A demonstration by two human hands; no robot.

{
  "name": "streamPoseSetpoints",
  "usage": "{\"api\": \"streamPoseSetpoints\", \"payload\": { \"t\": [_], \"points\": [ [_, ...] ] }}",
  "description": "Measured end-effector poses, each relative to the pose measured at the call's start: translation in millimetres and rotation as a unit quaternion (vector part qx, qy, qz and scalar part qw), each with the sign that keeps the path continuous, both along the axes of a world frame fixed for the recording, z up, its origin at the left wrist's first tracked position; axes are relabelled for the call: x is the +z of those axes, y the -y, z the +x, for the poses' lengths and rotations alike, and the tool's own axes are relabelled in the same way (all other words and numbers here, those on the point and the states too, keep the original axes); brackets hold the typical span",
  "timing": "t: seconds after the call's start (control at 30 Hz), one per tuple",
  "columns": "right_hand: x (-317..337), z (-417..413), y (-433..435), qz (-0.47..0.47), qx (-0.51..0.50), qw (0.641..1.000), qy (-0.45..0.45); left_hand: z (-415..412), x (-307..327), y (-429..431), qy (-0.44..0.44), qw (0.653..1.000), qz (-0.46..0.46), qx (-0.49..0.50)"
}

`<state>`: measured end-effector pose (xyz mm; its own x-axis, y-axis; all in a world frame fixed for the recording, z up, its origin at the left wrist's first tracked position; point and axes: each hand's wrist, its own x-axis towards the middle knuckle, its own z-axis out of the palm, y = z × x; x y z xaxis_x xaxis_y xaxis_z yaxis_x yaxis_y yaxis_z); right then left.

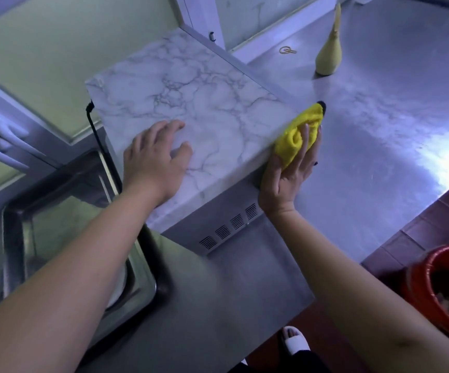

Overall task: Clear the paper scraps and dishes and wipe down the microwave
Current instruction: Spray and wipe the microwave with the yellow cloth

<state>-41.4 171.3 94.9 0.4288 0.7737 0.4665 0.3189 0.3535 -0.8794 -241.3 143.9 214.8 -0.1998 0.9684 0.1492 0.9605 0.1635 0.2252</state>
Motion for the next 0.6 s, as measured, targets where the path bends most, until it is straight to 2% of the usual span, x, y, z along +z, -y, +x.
{"api": "streamPoseSetpoints", "payload": {
  "t": [0.17,0.3,0.4,0.53,0.6],
  "points": [
    [-51,2,-20,-0.089,-0.034,0.982,-0.163,0,-2,-3,-0.006,1.0,0.014,0.0],
    [-73,-3,-19,-0.185,-0.053,0.94,-0.283,1,-2,-3,-0.006,1.0,0.015,0.001],
    [-78,-24,-6,-0.253,-0.071,0.892,-0.368,2,-1,-2,-0.008,1.0,0.019,0.001],
    [-76,-78,50,-0.339,-0.03,0.861,-0.379,2,0,-2,-0.008,1.0,0.015,0.003],
    [-70,-107,83,-0.405,0.015,0.829,-0.385,1,0,-3,-0.007,1.0,0.016,0.003]
  ]
}}
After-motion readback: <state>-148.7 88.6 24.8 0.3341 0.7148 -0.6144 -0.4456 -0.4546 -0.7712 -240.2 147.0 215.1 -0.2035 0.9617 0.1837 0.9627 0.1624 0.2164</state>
